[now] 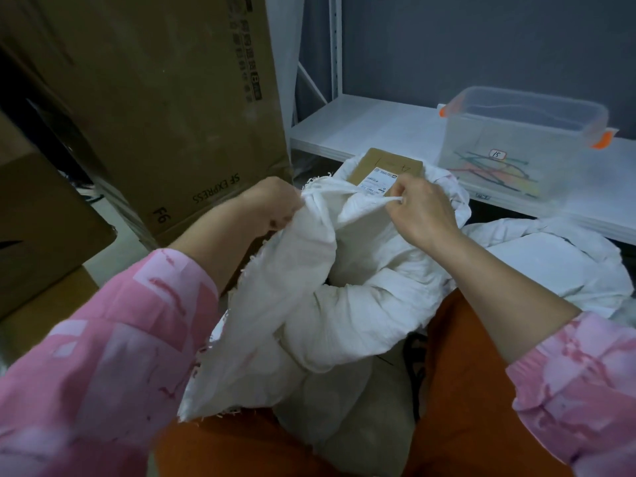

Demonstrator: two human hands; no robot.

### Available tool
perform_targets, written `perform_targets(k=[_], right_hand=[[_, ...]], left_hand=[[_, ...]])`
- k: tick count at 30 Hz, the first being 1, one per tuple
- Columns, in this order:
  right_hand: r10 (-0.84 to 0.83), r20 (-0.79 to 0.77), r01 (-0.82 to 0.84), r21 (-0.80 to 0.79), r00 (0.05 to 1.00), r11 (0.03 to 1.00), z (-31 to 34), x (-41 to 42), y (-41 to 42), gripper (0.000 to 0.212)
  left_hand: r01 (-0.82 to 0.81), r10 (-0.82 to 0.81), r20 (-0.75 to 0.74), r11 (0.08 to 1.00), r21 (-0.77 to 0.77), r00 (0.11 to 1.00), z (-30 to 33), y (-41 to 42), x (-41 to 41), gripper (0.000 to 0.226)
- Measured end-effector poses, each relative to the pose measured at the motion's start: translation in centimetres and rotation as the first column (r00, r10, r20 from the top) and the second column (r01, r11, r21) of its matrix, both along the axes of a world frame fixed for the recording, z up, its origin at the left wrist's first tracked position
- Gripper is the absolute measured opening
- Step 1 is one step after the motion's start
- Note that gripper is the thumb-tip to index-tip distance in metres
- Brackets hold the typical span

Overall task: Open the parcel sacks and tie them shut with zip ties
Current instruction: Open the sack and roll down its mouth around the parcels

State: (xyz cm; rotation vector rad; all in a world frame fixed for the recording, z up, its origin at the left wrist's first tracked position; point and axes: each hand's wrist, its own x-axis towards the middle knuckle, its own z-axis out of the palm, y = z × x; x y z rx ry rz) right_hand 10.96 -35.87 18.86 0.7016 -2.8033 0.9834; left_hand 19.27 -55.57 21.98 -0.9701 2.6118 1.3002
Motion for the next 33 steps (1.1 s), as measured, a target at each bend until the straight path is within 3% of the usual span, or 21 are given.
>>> perform_targets(k=[2,3,4,5,7,8,9,11,12,14,17,21,26,30,33], right_hand=[[-0.048,0.041,0.048,-0.006,0.998,0.999,0.0,-0.6,0.6,0.008],[-0.072,0.059,0.073,-0.014,0.996,0.997,0.1,-1.0,0.9,0.009],[-0.091,0.08,0.094,-0.031,0.993,0.995,0.1,-1.3,1.2,0.009],[-0.102,0.101,0.107,-0.046,0.99,0.993,0.1,-1.5,1.4,0.01],[-0.109,0.118,0.115,-0.047,0.987,0.992,-0.1,-1.7,1.3,0.009],[-0.105,0.124,0.111,-0.047,0.987,0.993,-0.2,-1.7,1.1,0.008],[-0.095,0.138,0.104,-0.057,0.986,0.993,-0.2,-1.6,0.8,0.008],[-0.071,0.163,0.088,-0.1,0.984,0.991,-0.2,-1.3,0.1,0.009],[-0.066,0.164,0.086,-0.121,0.984,0.989,-0.1,-1.1,-0.1,0.01],[-0.07,0.148,0.092,-0.146,0.986,0.985,0.0,-0.9,-0.6,0.011],[-0.088,0.116,0.108,-0.177,0.989,0.978,0.0,-0.4,-0.8,0.012],[-0.119,0.102,0.139,-0.214,0.988,0.967,-0.6,0.1,-0.2,0.012],[-0.127,0.079,0.132,-0.068,0.989,0.989,-0.1,-0.1,0.9,0.018],[0.06,-0.004,-0.06,0.028,0.998,0.998,0.8,1.0,0.1,0.042],[0.202,0.058,-0.205,0.052,0.978,0.977,0.7,1.6,-0.9,0.043]], left_hand=[[-0.095,0.11,-0.012,0.908,0.409,0.994,1.3,-1.1,0.8,0.023],[-0.122,0.137,0.004,0.864,0.488,0.991,1.7,-1.8,1.3,0.023],[-0.146,0.144,0.04,0.868,0.475,0.989,1.8,-2.7,1.7,0.024],[-0.147,0.121,0.09,0.907,0.395,0.989,1.8,-3.3,2.1,0.024],[-0.024,0.026,0.266,1.0,-0.011,0.964,1.7,-4.0,2.7,0.018],[0.065,0.034,0.348,0.962,-0.267,0.937,1.8,-3.9,2.8,0.013],[0.128,0.065,0.36,0.863,-0.488,0.931,1.9,-3.7,2.6,0.01],[0.077,0.086,0.201,0.727,-0.682,0.976,2.9,-1.9,2.3,0.008],[0.055,0.044,0.127,0.728,-0.683,0.991,3.3,-0.8,1.9,0.01],[0.079,-0.068,0.041,0.789,-0.609,0.997,3.7,1.4,1.0,0.019],[0.155,-0.154,0.043,0.861,-0.484,0.987,3.0,3.7,0.4,0.045],[0.116,-0.097,0.088,0.962,-0.248,0.991,1.7,3.3,0.2,0.032],[0.061,-0.062,0.07,0.998,0.027,0.996,1.1,2.0,-0.3,0.023],[0.052,-0.054,0.153,0.999,0.015,0.987,1.9,1.4,-1.1,0.009],[0.126,-0.121,0.218,0.992,-0.005,0.968,2.2,1.3,-1.5,0.008]])
